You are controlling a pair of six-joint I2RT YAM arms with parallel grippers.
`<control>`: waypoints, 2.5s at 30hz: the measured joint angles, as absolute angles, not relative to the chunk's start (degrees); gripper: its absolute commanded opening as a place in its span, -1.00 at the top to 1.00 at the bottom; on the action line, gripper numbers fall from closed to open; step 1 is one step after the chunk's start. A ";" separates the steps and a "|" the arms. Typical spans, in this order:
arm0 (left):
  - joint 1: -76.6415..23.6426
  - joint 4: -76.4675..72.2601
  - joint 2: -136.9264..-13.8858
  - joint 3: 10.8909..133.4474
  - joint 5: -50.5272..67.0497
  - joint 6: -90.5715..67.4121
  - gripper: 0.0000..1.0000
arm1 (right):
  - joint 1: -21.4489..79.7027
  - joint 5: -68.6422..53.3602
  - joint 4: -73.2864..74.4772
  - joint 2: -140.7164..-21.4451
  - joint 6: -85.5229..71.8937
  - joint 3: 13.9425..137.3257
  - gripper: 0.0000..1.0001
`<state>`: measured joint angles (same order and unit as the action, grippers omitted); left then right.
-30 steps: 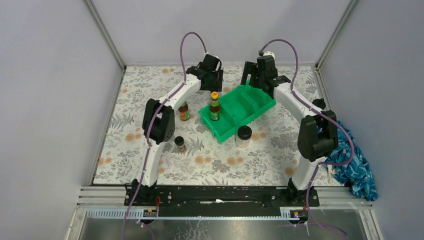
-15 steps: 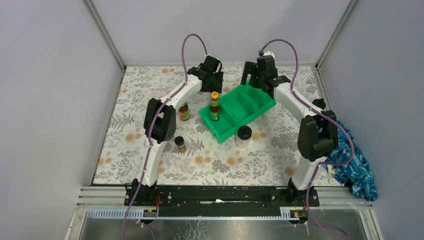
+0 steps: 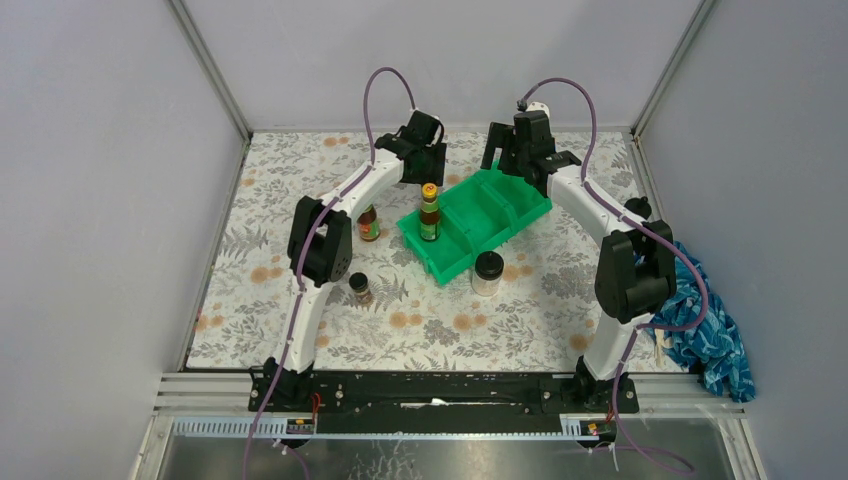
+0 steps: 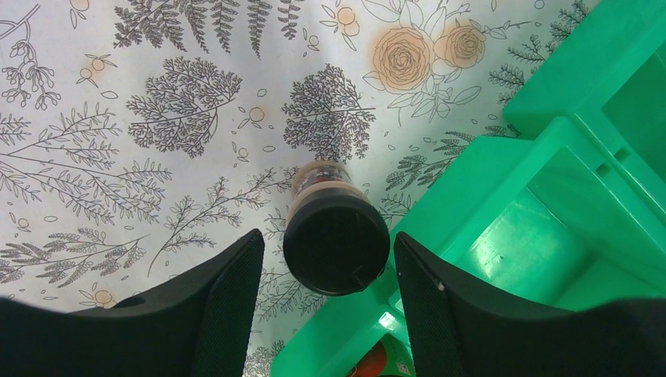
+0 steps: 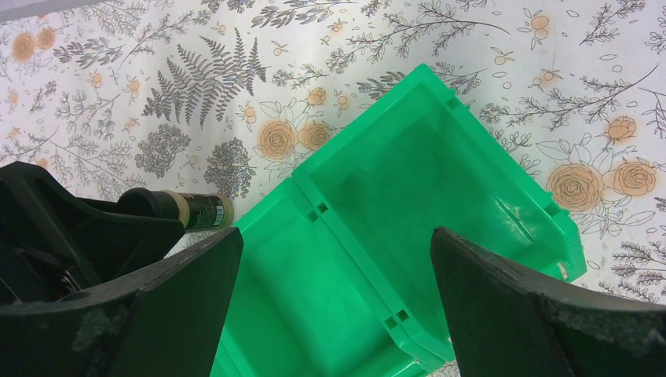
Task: Organize the condiment bottles
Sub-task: Pick up the bottle from the center of the board.
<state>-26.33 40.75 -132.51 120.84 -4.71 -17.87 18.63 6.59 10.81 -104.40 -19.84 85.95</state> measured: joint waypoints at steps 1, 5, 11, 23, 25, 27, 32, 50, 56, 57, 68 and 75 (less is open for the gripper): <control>-26.33 40.75 -132.51 120.84 -4.64 -17.82 -0.32 | 18.63 6.59 10.83 -104.40 -19.84 85.95 -0.95; -26.37 40.73 -132.51 120.84 -4.38 -17.76 -0.29 | 18.63 6.59 10.81 -104.40 -19.86 85.95 -0.95; -26.57 40.34 -132.51 120.81 -4.29 -17.39 -0.26 | 18.63 6.59 10.81 -104.40 -19.86 85.95 -0.95; -26.98 39.77 -132.51 120.79 -4.29 -16.99 -0.18 | 18.63 6.59 10.20 -104.40 -19.90 85.95 -0.95; -26.98 39.72 -132.51 120.77 -4.29 -16.97 -0.16 | 18.63 6.57 9.96 -104.40 -19.90 85.95 -0.95; -26.98 39.72 -132.51 120.73 -4.32 -16.95 -0.12 | 18.63 6.57 9.93 -104.40 -19.92 85.95 -0.95; -26.98 39.70 -132.51 120.70 -4.32 -16.95 -0.04 | 18.63 6.57 9.93 -104.40 -19.94 85.95 -0.95; -26.98 39.66 -132.51 120.70 -4.32 -16.95 0.42 | 18.63 6.57 9.96 -104.40 -19.94 85.95 -0.96; -26.98 39.64 -132.51 120.70 -4.40 -16.95 0.88 | 18.63 6.57 9.98 -104.40 -19.92 85.95 -0.95; -26.98 39.64 -132.51 120.70 -4.43 -16.95 0.97 | 18.63 6.57 9.96 -104.40 -19.92 85.95 -0.96; -26.98 39.64 -132.51 120.70 -5.21 -16.97 1.00 | 18.63 6.57 9.98 -104.40 -19.92 85.95 -0.96; -26.98 39.59 -132.49 120.70 -5.89 -16.97 1.00 | 18.63 6.57 9.98 -104.40 -19.92 85.95 -0.96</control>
<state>-26.98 39.59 -132.49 120.70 -5.89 -16.97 18.63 6.57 9.98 -104.40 -19.92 85.95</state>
